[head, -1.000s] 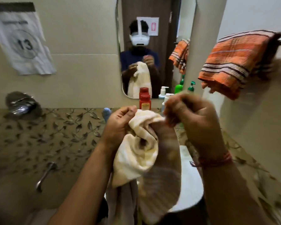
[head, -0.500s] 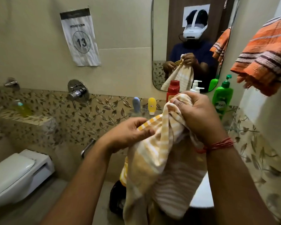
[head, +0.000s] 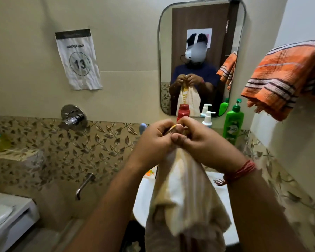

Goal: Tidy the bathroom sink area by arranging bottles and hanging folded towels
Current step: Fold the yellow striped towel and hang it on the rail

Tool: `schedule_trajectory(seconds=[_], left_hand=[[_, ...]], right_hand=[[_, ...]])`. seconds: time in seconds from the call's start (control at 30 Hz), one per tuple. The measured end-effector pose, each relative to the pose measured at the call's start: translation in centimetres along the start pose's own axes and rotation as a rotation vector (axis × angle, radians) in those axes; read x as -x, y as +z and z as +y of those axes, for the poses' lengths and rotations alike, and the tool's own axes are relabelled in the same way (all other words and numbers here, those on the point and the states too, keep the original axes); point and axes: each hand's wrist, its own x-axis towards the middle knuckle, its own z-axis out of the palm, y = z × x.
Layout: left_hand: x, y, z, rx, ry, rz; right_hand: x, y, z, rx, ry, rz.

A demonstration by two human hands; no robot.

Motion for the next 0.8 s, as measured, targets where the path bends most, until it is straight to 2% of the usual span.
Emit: schedule_trajectory(seconds=[0.1, 0.17, 0.23, 0.37, 0.43, 0.53, 0.6, 0.67, 0.73, 0.8], left_hand=[[0.2, -0.2, 0.4, 0.320, -0.109, -0.071], [0.2, -0.8, -0.2, 0.408, -0.172, -0.154], [0.5, -1.7, -0.6, 0.429, -0.223, -0.236], [1.2, -3.4, -1.6, 0.293, -0.288, -0.370], [1.4, -4.3, -1.9, 0.324, -0.314, -0.338], [1.0, -5.1, -2.1, 0.369, -0.303, -0.172], [0.4, -4.8, -1.5, 0.333, -0.234, -0.118], [-0.4, -4.0, -0.3, 0.234, -0.135, -0.106], [-1.2, -3.4, 0.9, 0.100, -0.042, -0.125], [-1.8, -3.0, 1.6, 0.008, 0.030, -0.157]], right_hand=[[0.1, 0.3, -0.4, 0.042, -0.064, 0.121], [0.3, 0.2, -0.8, 0.054, -0.062, 0.184], [0.4, 0.3, -0.8, -0.023, -0.017, 0.261], [0.7, 0.1, -0.6, -0.183, 0.092, 0.418], [1.0, -0.7, -0.5, -0.292, 0.164, 0.533], [1.4, -2.0, -0.5, -0.302, 0.212, 0.691], [1.3, -2.1, -0.8, -0.223, 0.213, 0.592], [0.7, -1.5, -1.6, -0.134, 0.215, 0.370], [0.0, -0.5, -2.4, -0.134, 0.211, 0.173], [-0.5, 0.2, -2.9, -0.006, 0.174, 0.068]])
